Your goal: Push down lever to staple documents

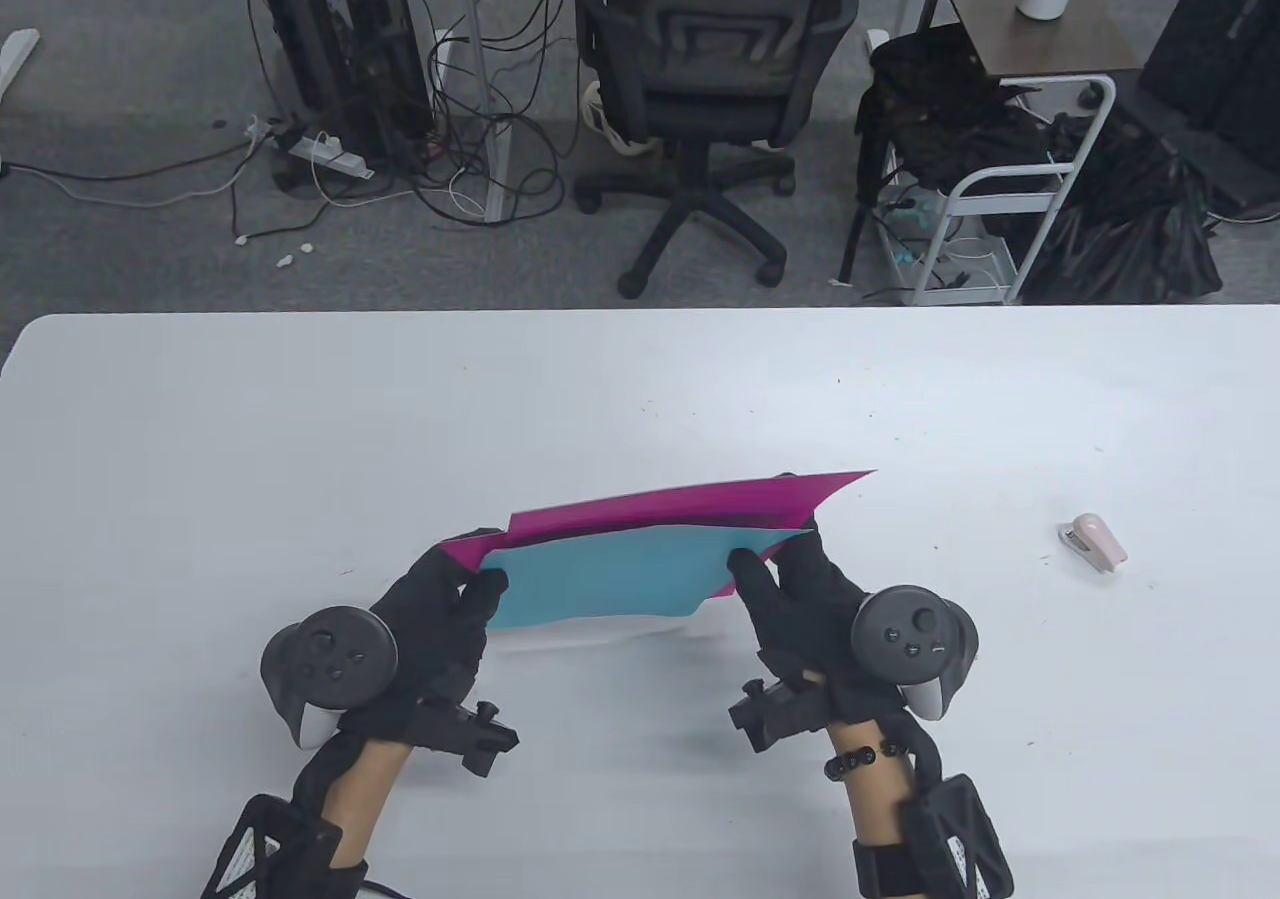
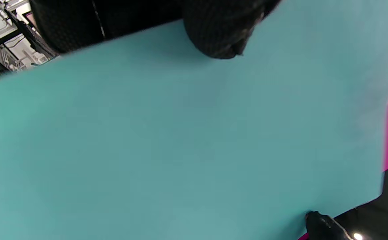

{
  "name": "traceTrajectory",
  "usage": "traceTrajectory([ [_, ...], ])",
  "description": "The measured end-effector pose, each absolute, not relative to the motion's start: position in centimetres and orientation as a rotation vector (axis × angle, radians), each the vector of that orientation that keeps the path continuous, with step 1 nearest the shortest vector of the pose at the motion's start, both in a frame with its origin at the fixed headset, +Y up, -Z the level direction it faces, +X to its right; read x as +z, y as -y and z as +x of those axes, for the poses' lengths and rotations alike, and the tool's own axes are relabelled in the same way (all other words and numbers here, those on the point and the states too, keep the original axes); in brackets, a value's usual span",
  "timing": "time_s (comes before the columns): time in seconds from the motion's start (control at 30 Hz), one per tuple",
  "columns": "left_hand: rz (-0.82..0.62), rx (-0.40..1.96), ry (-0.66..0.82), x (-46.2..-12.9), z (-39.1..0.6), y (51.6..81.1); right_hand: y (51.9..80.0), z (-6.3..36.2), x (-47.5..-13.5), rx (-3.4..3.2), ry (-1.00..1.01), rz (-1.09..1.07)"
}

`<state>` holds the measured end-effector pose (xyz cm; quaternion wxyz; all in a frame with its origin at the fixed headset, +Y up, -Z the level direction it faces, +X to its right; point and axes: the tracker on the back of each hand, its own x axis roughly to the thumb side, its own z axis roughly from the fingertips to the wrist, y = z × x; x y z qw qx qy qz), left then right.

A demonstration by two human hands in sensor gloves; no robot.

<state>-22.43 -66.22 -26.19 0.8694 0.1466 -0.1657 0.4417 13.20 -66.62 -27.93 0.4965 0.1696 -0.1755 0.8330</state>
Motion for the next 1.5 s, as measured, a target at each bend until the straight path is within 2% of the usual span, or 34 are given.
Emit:
traceTrajectory([
  [0.27,0.221,1.04,0.348,-26.5,-23.5,67.8,67.8,12.5,-28.2,2.021,0.361,0.407],
  [0.67,0.16,1.07,0.373,-26.9,-23.0,68.3,68.4,12.3,-28.9,2.087,0.322,0.413],
  [0.93,0.089,1.194,0.393,-27.4,-22.4,68.7,68.8,11.0,-29.1,2.062,0.248,0.438],
  [1.3,0.156,1.222,0.42,-27.0,-22.6,67.4,67.4,10.1,-28.1,2.066,0.387,0.461],
  [1.5,0.055,1.2,0.424,-27.9,-23.5,69.3,69.2,10.8,-28.6,2.081,0.29,0.43],
])
